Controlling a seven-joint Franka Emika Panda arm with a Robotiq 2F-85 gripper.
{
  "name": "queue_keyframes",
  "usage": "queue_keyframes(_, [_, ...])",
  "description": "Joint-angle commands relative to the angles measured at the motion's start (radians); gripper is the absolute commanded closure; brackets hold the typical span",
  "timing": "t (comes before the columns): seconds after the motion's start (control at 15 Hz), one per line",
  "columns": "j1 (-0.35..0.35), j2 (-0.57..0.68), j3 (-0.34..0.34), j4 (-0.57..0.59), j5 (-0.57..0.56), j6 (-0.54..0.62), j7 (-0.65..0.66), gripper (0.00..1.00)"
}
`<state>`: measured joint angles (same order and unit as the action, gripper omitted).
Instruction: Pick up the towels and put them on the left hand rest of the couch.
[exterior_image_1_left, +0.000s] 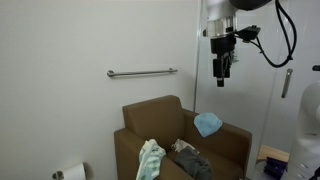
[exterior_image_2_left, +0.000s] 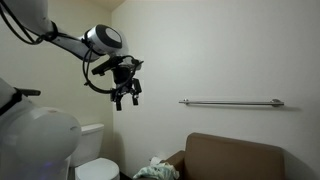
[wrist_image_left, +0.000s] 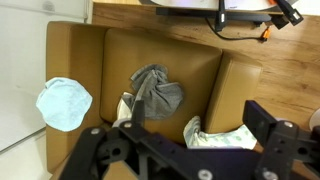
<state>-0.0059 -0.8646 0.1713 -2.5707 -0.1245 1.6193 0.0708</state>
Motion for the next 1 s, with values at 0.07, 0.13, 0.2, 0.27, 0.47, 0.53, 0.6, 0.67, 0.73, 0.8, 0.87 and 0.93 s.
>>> queue_keyframes(0.07, [0.056,-0.093,-0.035,0.108,-0.008,-0.184,-0.042,0.00])
queue_keyframes(0.13, [0.064,-0.100,-0.044,0.141,-0.017,-0.220,-0.060,0.00])
queue_keyframes(0.2, [0.073,-0.090,-0.048,0.210,-0.022,-0.251,-0.070,0.00])
queue_keyframes(0.27, [0.084,-0.093,-0.056,0.275,-0.026,-0.291,-0.094,0.00])
queue_keyframes(0.47, [0.117,-0.036,-0.081,0.498,-0.029,-0.379,-0.178,0.00])
queue_keyframes(0.53, [0.125,-0.005,-0.088,0.555,-0.025,-0.404,-0.205,0.00])
queue_keyframes(0.6, [0.127,0.022,-0.093,0.610,-0.025,-0.439,-0.224,0.00])
queue_keyframes(0.67, [0.118,-0.077,-0.080,0.498,-0.014,-0.378,-0.166,0.00])
queue_keyframes(0.73, [0.123,-0.054,-0.087,0.546,-0.014,-0.400,-0.182,0.00])
queue_keyframes(0.8, [0.125,-0.032,-0.091,0.574,-0.013,-0.411,-0.188,0.00])
queue_keyframes(0.87, [0.125,-0.015,-0.093,0.587,-0.013,-0.412,-0.190,0.00])
queue_keyframes(0.93, [0.125,-0.001,-0.093,0.592,-0.013,-0.412,-0.191,0.00])
